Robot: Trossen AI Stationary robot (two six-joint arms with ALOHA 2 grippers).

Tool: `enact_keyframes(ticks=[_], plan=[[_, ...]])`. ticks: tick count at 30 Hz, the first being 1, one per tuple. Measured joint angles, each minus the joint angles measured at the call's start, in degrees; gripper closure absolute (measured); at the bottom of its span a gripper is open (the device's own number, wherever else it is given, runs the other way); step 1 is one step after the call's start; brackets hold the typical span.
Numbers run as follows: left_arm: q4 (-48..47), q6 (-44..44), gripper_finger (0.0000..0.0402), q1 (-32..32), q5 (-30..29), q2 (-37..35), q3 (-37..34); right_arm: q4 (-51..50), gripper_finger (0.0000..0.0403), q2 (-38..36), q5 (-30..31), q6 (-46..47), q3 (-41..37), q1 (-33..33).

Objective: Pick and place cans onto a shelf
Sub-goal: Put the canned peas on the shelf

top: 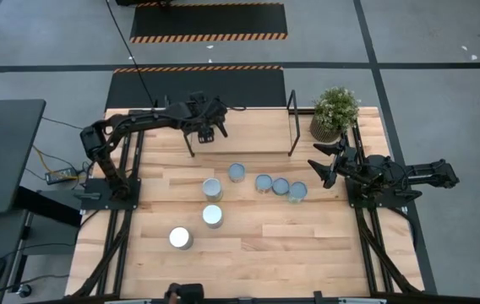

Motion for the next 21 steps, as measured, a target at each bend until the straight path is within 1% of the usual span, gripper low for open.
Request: enact_keyframes(ticks=[5, 12, 17, 21], plan=[[0.1, 1.6, 0.0014, -0.9, 0.1, -0.8, 0.0, 0.0, 0.0053, 0.0, 0.0, 0.0, 0.0, 0.0], [-1.0, 2.8, 0.0014, -2.2, 6.1, -2.3, 0.0, 0.0, 0.0053, 0.0, 0.0, 0.0, 0.0, 0.0], [-3.4, 2.2, 0.0014, -3.0, 13.4, -5.6, 0.0, 0.0, 0.0053, 0.0, 0.0, 0.0, 0.0, 0.0], [-7.7, -2.2, 0.0014, -5.4, 23.2, -9.6, 0.3, 0.0, 0.0053, 0.0, 0.0, 0.0, 0.0, 0.0]])
